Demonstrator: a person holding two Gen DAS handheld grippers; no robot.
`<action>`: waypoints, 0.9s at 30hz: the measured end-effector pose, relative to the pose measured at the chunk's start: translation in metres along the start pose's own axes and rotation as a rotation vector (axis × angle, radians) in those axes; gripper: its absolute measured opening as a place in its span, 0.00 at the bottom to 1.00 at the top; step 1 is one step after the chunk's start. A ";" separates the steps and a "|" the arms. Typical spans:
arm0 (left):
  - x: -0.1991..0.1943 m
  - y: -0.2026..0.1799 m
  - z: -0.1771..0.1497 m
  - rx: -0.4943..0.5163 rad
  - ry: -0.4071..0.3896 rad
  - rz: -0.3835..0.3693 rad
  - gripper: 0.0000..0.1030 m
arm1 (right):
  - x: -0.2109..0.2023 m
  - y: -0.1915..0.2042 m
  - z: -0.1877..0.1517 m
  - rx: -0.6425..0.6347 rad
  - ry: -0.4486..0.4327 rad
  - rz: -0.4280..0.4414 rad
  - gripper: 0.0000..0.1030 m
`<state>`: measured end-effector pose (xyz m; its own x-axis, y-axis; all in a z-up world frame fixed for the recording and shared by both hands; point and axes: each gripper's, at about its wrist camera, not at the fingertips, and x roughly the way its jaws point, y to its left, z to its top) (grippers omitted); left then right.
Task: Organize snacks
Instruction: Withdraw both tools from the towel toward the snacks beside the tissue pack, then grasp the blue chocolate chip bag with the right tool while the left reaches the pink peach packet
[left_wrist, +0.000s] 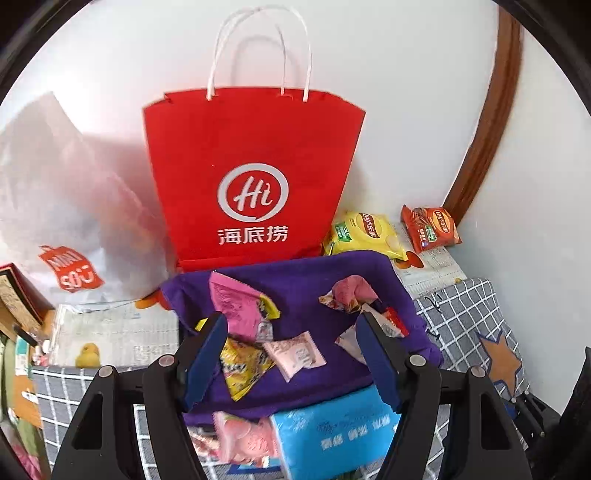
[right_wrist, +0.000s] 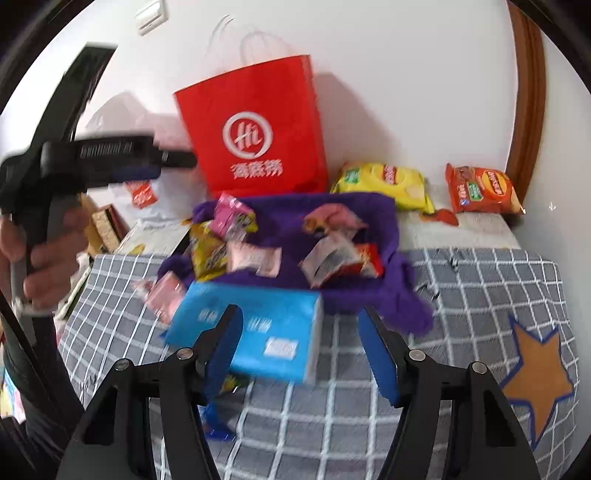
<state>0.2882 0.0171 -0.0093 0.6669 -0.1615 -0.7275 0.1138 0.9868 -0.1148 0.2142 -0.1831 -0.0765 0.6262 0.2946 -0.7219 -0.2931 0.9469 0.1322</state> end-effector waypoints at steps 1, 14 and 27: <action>-0.004 0.003 -0.006 0.003 0.002 0.004 0.69 | -0.002 0.005 -0.006 -0.010 -0.001 0.007 0.63; -0.025 0.073 -0.089 -0.084 0.077 0.124 0.69 | 0.027 0.061 -0.073 -0.060 0.081 0.114 0.58; 0.019 0.101 -0.140 -0.180 0.080 -0.008 0.69 | 0.055 0.087 -0.096 -0.127 0.139 0.097 0.58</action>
<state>0.2090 0.1146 -0.1292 0.6049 -0.1755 -0.7767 -0.0193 0.9719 -0.2346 0.1535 -0.0966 -0.1698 0.4871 0.3548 -0.7980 -0.4413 0.8885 0.1257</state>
